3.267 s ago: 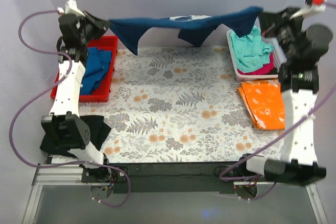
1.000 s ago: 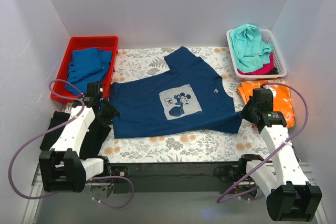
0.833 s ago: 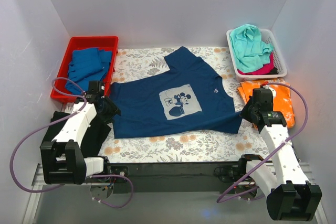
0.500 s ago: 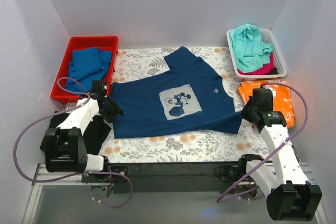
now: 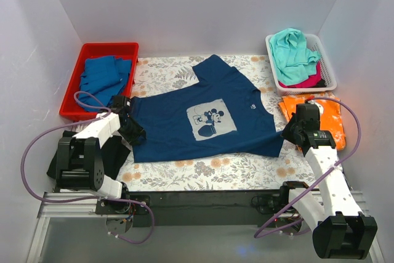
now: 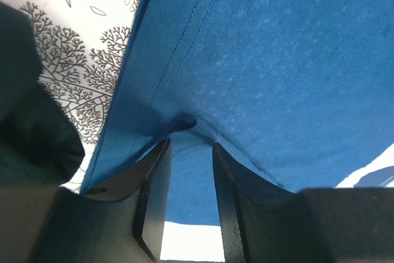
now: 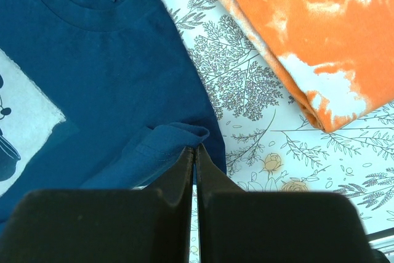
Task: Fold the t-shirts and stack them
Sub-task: Flatten out the tshirt
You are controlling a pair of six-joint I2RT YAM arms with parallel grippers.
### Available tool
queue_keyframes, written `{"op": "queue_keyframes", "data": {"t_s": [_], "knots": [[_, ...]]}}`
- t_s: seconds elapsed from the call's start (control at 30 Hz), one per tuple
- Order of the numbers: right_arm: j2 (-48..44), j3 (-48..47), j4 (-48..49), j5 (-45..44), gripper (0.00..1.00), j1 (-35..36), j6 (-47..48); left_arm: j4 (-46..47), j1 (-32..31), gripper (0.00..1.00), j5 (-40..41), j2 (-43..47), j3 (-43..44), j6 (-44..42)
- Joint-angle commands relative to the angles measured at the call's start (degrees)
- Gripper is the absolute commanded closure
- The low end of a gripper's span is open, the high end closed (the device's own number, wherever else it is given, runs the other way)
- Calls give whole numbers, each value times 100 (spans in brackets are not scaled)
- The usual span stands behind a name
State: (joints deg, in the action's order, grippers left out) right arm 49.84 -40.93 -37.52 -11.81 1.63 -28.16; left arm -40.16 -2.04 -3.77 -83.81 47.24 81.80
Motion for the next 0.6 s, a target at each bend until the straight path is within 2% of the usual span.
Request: {"op": "queue_keyframes", "data": {"t_s": [0.0,0.57], "knots": [[43,14,122,12,99,22,21,166,-129,68,263,-21,-5,161],[254,32,271,153,99,22,21,272,-165,68,711,-250,417,337]]}}
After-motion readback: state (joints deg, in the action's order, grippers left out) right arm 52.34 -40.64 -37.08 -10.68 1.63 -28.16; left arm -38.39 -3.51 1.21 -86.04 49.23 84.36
